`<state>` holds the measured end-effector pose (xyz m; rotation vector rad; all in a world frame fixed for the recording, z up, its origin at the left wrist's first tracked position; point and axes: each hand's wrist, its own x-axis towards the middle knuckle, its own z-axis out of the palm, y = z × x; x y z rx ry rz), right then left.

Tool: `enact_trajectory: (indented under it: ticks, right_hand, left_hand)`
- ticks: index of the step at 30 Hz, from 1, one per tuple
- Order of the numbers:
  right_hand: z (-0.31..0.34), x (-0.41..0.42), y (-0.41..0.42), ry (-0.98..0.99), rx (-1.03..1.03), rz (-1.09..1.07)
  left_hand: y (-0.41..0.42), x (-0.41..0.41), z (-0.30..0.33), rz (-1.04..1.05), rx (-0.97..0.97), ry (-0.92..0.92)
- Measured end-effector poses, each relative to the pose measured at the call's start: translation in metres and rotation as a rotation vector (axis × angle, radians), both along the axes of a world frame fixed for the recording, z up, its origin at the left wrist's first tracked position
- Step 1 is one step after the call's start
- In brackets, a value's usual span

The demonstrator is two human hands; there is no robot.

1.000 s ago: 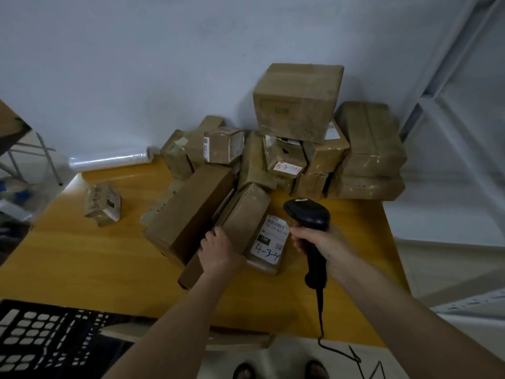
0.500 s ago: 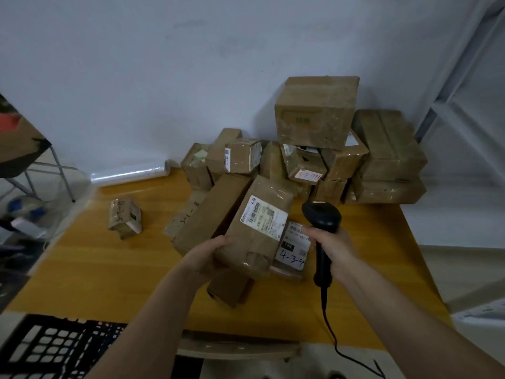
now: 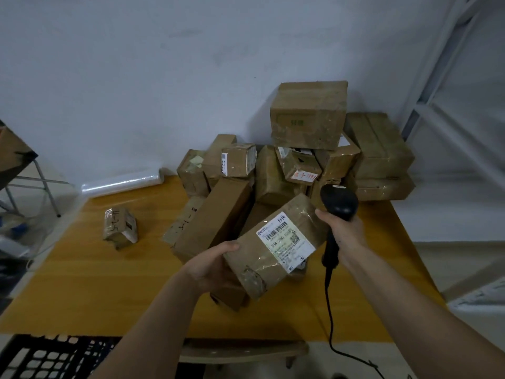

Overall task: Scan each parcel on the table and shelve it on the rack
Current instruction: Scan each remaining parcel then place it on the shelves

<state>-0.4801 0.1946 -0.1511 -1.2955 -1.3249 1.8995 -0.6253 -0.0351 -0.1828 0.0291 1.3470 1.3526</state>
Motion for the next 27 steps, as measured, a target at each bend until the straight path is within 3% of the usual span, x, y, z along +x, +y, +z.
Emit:
enact_trajectory:
  ticks: [4, 8, 13, 18, 27]
  right_hand:
    - [-0.004, 0.000, -0.005, -0.039, 0.026, 0.037]
    - [0.004, 0.003, -0.004, -0.041, 0.062, 0.049]
    - [0.035, 0.011, -0.013, -0.040, 0.278, 0.283]
    - [0.052, 0.017, -0.035, 0.032, 0.336, 0.500]
    - [0.053, 0.027, -0.040, -0.034, 0.394, 0.461]
  left_hand:
    - [0.015, 0.000, 0.008, 0.248, -0.017, 0.032]
    - [0.025, 0.002, 0.020, 0.236, 0.009, 0.067]
    - [0.030, -0.015, 0.038, 0.337, 0.039, 0.125]
    - [0.040, -0.027, 0.059, 0.442, 0.079, 0.201]
    - [0.036, -0.045, 0.067, 0.440, 0.104, 0.291]
